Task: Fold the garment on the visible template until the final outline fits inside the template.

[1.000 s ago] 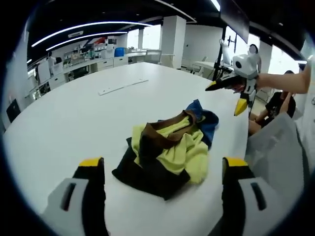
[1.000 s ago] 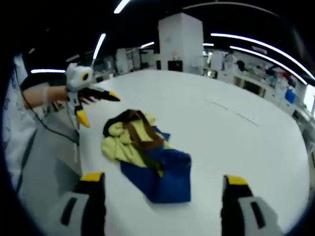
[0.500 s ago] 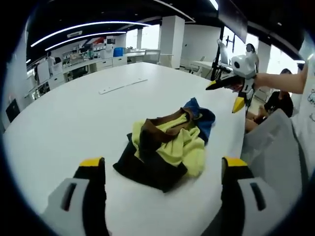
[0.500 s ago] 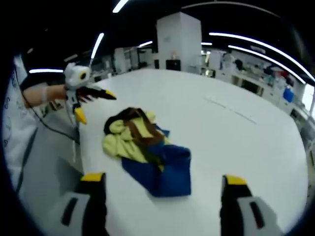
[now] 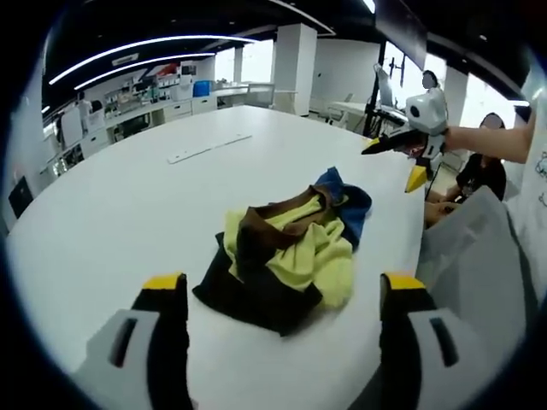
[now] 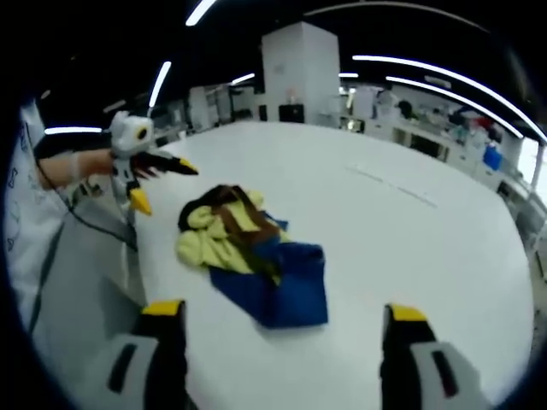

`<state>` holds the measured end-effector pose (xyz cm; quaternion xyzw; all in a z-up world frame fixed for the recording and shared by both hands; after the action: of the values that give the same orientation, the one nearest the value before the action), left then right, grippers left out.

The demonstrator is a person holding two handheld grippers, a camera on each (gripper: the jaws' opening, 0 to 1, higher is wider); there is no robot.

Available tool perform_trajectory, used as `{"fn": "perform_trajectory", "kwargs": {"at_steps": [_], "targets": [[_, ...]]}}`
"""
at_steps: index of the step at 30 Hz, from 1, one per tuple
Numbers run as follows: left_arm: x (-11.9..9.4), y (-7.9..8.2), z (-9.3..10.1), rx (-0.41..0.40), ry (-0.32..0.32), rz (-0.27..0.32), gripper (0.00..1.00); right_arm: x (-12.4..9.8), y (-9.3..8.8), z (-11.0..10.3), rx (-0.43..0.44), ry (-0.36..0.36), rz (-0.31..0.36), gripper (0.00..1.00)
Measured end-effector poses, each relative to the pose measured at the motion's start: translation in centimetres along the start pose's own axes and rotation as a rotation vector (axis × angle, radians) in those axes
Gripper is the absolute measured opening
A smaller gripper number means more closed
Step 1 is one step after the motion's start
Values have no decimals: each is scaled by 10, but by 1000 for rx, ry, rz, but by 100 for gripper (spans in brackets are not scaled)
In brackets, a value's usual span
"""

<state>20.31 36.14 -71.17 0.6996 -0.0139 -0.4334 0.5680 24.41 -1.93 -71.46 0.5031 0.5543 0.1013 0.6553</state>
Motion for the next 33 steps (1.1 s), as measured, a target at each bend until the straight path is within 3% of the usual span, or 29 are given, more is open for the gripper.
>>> {"fn": "perform_trajectory", "kwargs": {"at_steps": [22,29,33], "targets": [[2,2,-2,-8,11,-2,84,0,2,2,-6,-21,6,91],[7,3,-2,-31,27,5,78,7,8,2,-30,-18,4,85],[11,3,-3,-50,42,6,69,10,15,2,-57,-20,10,79]]}}
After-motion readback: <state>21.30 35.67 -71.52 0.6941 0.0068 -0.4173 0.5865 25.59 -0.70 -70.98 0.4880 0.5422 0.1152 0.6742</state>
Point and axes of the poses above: the point that each gripper's makers call its tool centre point, and the gripper's own axes: x roughly forward along the fingers, z roughly to its right, y roughly out of its top, the point moved 10 cm from there along -x, roughly backward along the fingers, and after that the axes turned 5 degrees about y, right-handed, at the moved point
